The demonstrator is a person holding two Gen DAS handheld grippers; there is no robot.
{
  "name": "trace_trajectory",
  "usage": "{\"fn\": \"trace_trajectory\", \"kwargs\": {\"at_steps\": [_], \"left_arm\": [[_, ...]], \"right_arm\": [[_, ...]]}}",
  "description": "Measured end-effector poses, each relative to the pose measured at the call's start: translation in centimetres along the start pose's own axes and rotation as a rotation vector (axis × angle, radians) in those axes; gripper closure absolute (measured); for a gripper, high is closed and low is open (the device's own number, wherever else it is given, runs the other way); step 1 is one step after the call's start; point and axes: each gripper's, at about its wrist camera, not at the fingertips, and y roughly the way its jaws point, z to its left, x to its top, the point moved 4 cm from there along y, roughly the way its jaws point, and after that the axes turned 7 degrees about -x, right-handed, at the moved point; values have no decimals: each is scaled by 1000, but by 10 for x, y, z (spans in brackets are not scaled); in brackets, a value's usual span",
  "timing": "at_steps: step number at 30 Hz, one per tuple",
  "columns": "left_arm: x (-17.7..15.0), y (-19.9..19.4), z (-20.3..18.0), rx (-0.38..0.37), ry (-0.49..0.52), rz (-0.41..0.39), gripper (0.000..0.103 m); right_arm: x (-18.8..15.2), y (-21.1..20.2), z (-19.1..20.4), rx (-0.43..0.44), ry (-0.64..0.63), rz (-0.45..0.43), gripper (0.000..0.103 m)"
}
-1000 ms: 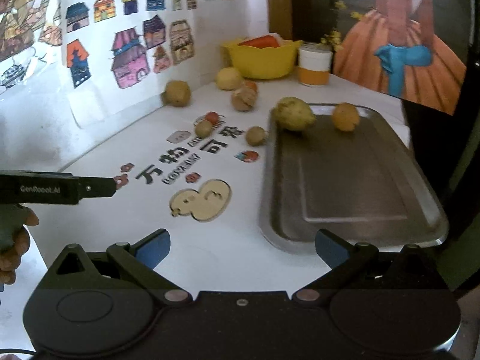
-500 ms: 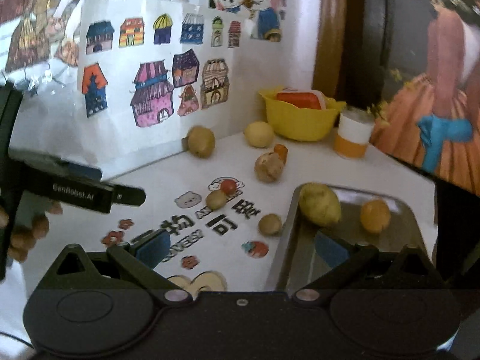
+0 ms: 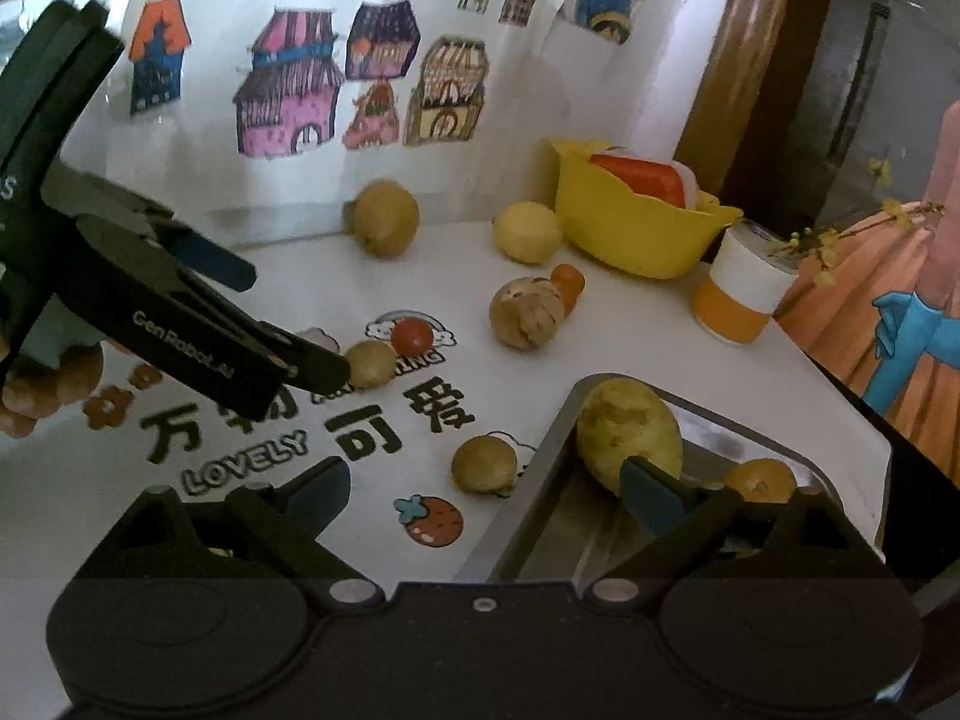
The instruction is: Organize fruits
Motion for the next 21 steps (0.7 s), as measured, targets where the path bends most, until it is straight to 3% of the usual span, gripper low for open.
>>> {"fn": "trace_trajectory", "kwargs": {"at_steps": [7,12,17,21], "left_arm": [[3,18,-4,14,25,14,1],[5,27,-7,-5,31,34,1],[4,29,-7,-26,25,27,14],[4,28,-11,-43,47,19,28]], "right_arm": [[-2,16,6,5,-30,9,18],[-2,24,7,12,-36,11,32],[-4,30,10,12,-42,13,52],[-4,33,10,12,-31,12,55]]}}
